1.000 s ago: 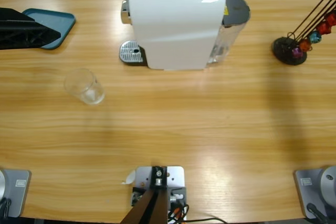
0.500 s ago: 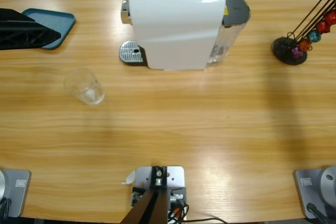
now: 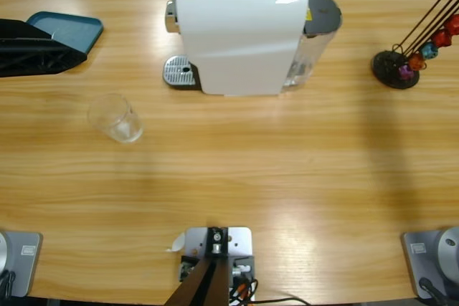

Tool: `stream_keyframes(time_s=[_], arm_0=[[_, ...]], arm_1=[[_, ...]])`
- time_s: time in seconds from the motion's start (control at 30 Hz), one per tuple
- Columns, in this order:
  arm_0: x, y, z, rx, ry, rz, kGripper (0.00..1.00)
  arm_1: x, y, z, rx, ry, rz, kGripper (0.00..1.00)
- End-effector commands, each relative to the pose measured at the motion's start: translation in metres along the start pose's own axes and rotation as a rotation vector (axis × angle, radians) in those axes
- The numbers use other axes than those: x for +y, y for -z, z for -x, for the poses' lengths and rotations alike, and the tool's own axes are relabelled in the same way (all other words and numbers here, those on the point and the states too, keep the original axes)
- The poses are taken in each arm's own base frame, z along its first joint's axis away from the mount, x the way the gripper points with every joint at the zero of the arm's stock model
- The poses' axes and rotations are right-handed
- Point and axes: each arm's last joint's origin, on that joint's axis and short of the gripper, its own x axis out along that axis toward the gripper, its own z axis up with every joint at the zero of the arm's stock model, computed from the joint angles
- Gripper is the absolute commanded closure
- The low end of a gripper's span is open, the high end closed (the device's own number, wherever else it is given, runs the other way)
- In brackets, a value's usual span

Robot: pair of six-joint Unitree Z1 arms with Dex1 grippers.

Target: Pour coffee

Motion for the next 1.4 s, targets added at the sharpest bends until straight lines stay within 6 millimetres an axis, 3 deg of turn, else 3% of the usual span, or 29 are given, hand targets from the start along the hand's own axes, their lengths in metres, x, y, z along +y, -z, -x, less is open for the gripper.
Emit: stream_keyframes(time_s=[0.03, 0.33, 0.87, 1.4], arm_0=[[0.000, 0.012, -0.015, 0.061, -0.003, 0.007, 0.004], [0.000, 0.013, -0.017, 0.066, -0.005, 0.007, 0.004], [0.001, 0.016, -0.022, 0.076, -0.007, 0.008, 0.004], [0.001, 0.018, -0.026, 0.094, -0.011, 0.009, 0.004]], arm_1=[[-0.001, -0.001, 0.013, -0.028, 0.035, -0.005, 0.000], [0.006, -0.045, -0.010, -0.014, 0.029, -0.031, 0.000], [0.001, -0.039, -0.055, 0.108, 0.065, -0.039, 0.023], [-0.004, -0.042, -0.063, 0.092, 0.090, -0.051, 0.114]])
